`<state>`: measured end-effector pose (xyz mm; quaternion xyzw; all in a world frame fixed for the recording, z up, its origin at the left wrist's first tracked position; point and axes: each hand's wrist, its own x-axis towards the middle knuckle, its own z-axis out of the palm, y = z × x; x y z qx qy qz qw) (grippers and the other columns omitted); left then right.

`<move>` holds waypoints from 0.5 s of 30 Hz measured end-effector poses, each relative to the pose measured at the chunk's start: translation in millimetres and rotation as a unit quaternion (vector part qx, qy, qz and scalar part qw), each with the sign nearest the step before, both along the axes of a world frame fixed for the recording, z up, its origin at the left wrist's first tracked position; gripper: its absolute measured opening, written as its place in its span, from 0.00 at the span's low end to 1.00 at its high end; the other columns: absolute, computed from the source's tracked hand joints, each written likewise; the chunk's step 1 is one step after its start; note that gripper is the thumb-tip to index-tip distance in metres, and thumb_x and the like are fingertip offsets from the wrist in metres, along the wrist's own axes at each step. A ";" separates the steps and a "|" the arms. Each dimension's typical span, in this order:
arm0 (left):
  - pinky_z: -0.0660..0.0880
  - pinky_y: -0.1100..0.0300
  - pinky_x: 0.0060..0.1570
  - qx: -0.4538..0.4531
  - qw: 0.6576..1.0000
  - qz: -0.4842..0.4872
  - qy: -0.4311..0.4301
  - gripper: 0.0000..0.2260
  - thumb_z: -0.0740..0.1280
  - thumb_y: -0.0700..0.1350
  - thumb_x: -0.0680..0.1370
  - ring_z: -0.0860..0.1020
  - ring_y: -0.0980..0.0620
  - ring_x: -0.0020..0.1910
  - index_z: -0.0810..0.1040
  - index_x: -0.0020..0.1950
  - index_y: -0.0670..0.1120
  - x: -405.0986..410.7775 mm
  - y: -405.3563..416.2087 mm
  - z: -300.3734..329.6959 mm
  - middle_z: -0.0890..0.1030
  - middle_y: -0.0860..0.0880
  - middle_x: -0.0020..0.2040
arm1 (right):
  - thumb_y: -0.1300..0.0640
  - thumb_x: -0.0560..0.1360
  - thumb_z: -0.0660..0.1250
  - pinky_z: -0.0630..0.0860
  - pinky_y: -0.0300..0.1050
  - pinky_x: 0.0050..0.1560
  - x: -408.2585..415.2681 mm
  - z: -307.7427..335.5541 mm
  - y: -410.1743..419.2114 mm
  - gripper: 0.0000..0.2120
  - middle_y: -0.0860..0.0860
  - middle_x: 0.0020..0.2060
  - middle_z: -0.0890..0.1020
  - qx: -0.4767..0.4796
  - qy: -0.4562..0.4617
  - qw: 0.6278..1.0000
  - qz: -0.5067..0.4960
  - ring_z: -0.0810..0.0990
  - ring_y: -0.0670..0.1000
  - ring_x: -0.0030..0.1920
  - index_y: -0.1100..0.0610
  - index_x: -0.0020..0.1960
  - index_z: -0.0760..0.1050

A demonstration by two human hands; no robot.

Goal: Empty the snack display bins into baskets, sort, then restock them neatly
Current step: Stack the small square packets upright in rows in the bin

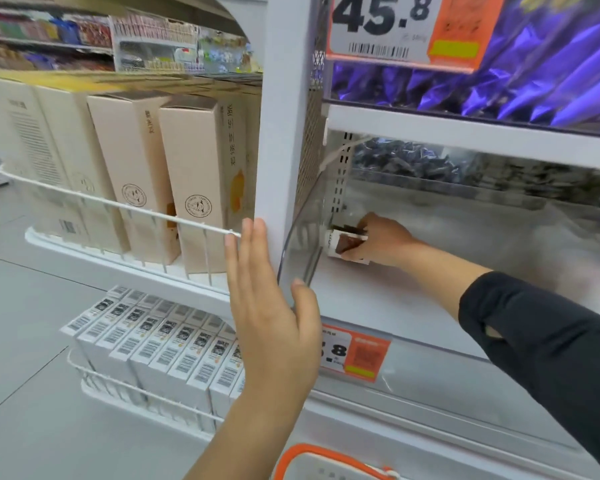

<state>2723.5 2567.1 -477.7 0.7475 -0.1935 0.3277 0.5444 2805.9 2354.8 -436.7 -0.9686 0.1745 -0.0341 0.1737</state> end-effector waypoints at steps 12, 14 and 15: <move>0.45 0.64 0.75 -0.002 1.000 0.000 0.000 0.31 0.57 0.37 0.77 0.47 0.53 0.79 0.52 0.78 0.50 1.2 -0.2 -3.4 0.56 0.53 0.79 | 0.47 0.69 0.74 0.75 0.48 0.54 8.1 -7.3 2.3 0.34 0.59 0.62 0.68 -0.075 -0.073 0.994 0.024 0.76 0.60 0.56 0.55 0.69 0.63; 0.45 0.64 0.75 -0.001 1.000 -0.001 0.000 0.31 0.57 0.37 0.77 0.47 0.54 0.79 0.52 0.78 0.50 1.2 -0.3 -3.5 0.56 0.53 0.79 | 0.46 0.70 0.72 0.75 0.49 0.56 5.8 -8.9 2.2 0.34 0.58 0.63 0.66 -0.148 -0.068 0.984 0.070 0.76 0.61 0.56 0.53 0.70 0.63; 0.45 0.64 0.75 0.001 1.000 -0.002 0.000 0.31 0.57 0.37 0.77 0.47 0.54 0.79 0.52 0.78 0.50 1.1 0.0 -3.5 0.55 0.53 0.79 | 0.44 0.70 0.72 0.75 0.50 0.56 5.9 -8.2 1.9 0.35 0.58 0.65 0.65 -0.152 -0.073 0.984 0.061 0.75 0.61 0.58 0.53 0.71 0.62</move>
